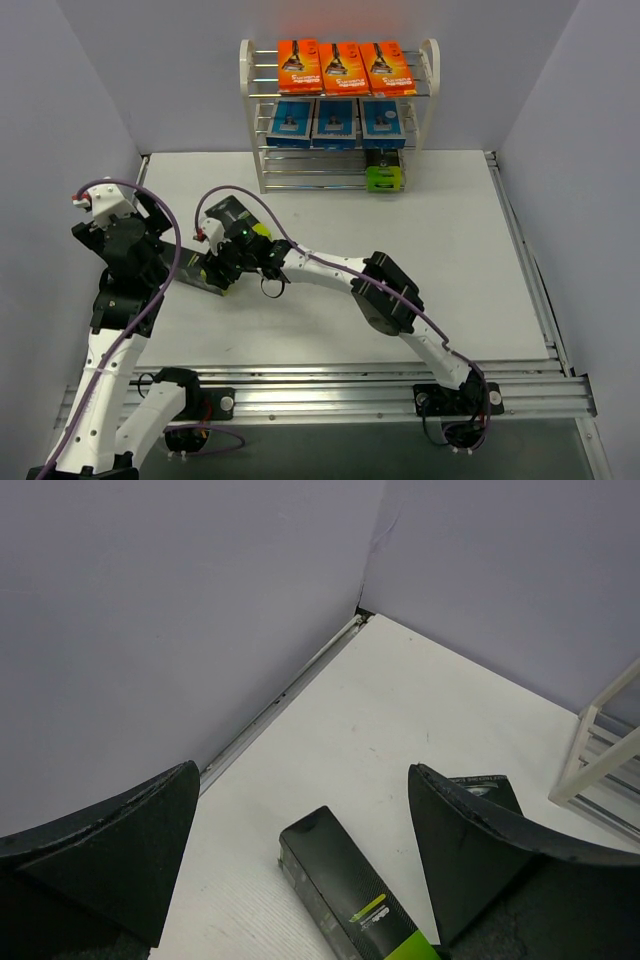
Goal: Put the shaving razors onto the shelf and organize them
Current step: Grab a shaving razor with the right arm
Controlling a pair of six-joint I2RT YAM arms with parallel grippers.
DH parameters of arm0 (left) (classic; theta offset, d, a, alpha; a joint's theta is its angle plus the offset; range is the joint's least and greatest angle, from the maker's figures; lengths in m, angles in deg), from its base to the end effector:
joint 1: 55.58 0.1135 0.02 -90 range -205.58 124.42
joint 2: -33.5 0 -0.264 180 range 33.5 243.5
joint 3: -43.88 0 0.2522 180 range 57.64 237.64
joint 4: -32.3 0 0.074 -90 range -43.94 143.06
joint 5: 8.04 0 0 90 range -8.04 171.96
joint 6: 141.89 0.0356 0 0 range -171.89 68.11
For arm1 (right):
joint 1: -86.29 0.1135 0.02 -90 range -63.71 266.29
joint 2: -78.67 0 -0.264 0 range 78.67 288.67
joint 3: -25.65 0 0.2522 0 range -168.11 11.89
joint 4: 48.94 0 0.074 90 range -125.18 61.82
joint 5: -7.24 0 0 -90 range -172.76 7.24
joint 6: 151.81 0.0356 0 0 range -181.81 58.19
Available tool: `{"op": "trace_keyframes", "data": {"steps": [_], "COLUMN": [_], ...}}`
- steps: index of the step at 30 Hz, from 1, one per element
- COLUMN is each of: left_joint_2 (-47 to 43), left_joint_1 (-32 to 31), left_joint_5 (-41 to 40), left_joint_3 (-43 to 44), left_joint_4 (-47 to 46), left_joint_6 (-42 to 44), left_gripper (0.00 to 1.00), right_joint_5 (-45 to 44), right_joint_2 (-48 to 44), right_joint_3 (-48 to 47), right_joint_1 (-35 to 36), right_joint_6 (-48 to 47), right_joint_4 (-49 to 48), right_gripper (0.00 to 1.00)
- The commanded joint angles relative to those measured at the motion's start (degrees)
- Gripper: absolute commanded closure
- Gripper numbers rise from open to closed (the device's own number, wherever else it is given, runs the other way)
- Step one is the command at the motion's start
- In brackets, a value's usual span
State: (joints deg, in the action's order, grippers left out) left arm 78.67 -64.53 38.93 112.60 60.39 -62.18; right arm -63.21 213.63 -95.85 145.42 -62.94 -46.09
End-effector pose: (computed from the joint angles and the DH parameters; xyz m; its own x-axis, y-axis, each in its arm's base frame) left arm 0.1666 -0.0016 0.3936 0.0228 -0.1358 -0.9905 -0.5632 0.8168 -0.1249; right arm 0.2746 0.4825 0.2114 -0.1249 -0.2451 -0.9614 -0.9763 0.2031 0.0750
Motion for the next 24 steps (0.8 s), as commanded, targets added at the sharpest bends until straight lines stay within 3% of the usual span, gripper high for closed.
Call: {"op": "trace_keyframes", "data": {"steps": [1, 3, 8, 12, 18, 24], "left_joint_2": [-0.3, -0.3, 0.1, 0.2, 2.5, 2.6], "left_joint_1": [-0.3, -0.3, -0.4, -0.7, -4.7, -3.1], "left_joint_5": [0.7, 0.7, 0.6, 0.4, 0.8, 11.4], "left_joint_3": [0.2, 0.2, 0.1, 0.1, 3.6, 8.1], "left_joint_4": [-2.4, -2.4, -2.4, -2.3, 1.9, 11.3], "left_joint_6": [-0.5, -0.5, -0.6, -0.5, -1.3, -10.9], "left_gripper": [0.06, 0.06, 0.06, 0.06, 0.06, 0.06], "right_joint_5": [1.5, 1.7, 1.7, 0.1, -5.4, -11.3], "right_joint_2": [-0.8, -1.7, -5.7, -10.5, -22.2, -35.1], "right_joint_3": [-1.9, -0.6, 0.1, 1.7, 12.6, 26.9], "right_joint_1": [0.1, 0.2, 0.6, 0.6, 0.7, 0.7], "right_joint_6": [0.4, 0.4, -1.0, -1.6, -2.0, -1.6], "right_joint_4": [0.5, 0.5, 2.6, 4.8, 3.3, -0.8], "right_gripper": [0.79, 0.9, 1.0, 1.0, 1.0, 1.0]}}
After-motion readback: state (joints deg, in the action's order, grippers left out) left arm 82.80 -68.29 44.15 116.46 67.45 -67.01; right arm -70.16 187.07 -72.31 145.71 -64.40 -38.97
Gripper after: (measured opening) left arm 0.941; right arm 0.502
